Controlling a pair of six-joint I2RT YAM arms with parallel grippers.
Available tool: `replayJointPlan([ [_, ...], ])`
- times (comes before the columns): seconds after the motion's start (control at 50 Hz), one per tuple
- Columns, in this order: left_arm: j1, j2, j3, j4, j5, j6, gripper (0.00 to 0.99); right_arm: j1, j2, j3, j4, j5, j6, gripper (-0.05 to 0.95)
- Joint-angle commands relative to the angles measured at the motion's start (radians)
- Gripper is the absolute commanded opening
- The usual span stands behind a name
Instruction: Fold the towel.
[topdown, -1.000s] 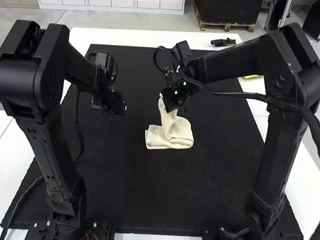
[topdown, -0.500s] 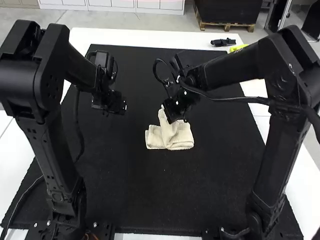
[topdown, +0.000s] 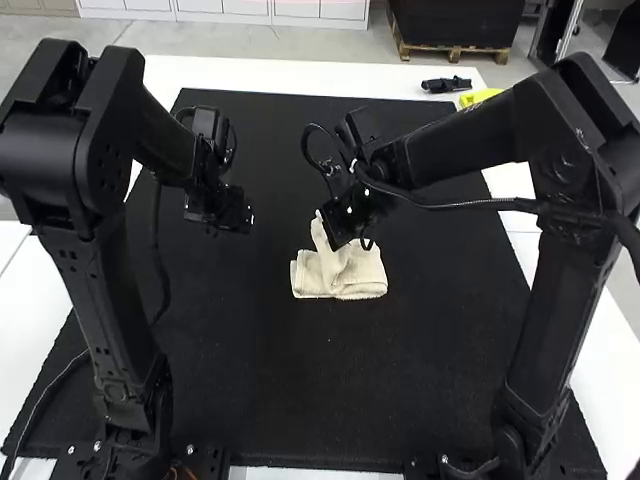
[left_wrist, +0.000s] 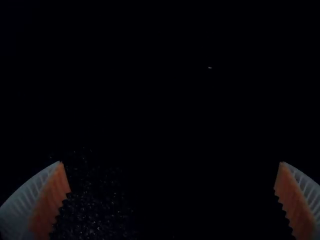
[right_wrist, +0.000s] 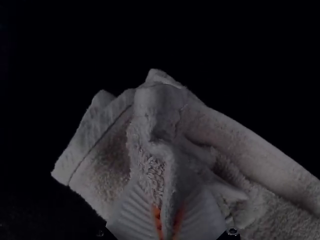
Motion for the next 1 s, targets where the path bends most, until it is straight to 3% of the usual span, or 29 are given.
replayJointPlan([
  [0.0,0.004,0.001,0.007,0.011,-0.008,-0.007,0.962,0.046,-0.039,-0.014,0.023,-0.014,0.008,0.4],
  [0.04,0.002,0.001,0.007,0.011,-0.008,-0.007,0.962,0.058,-0.037,-0.013,0.028,-0.004,0.01,0.63],
  [0.16,0.002,0.008,0.013,0.013,-0.008,-0.007,0.962,0.075,-0.039,-0.008,0.03,0.002,0.012,0.92],
  [0.4,0.002,0.018,0.018,0.016,-0.009,-0.007,0.962,0.052,-0.055,0.01,0.071,0.003,0.007,0.92],
  [0.68,-0.016,0.018,0.024,0.016,-0.009,-0.015,0.962,-0.112,-0.088,-0.017,0.085,0.013,-0.064,0.91],
  [0.76,-0.022,0.018,0.026,0.016,-0.009,-0.018,0.961,-0.154,-0.092,-0.037,0.077,0.003,-0.084,0.8],
  [0.8,-0.025,0.018,0.026,0.016,-0.009,-0.018,0.961,-0.166,-0.095,-0.049,0.076,0.002,-0.084,0.61],
  [0.86,-0.025,0.018,0.026,0.016,-0.009,-0.019,0.961,-0.171,-0.095,-0.066,0.077,-0.004,-0.082,0.18],
  [0.9,-0.027,0.018,0.026,0.016,-0.009,-0.019,0.961,-0.171,-0.095,-0.076,0.079,-0.004,-0.087,-0.03],
  [0.98,-0.025,0.018,0.027,0.014,-0.009,-0.019,0.961,-0.169,-0.095,-0.086,0.079,-0.006,-0.087,-0.02],
])
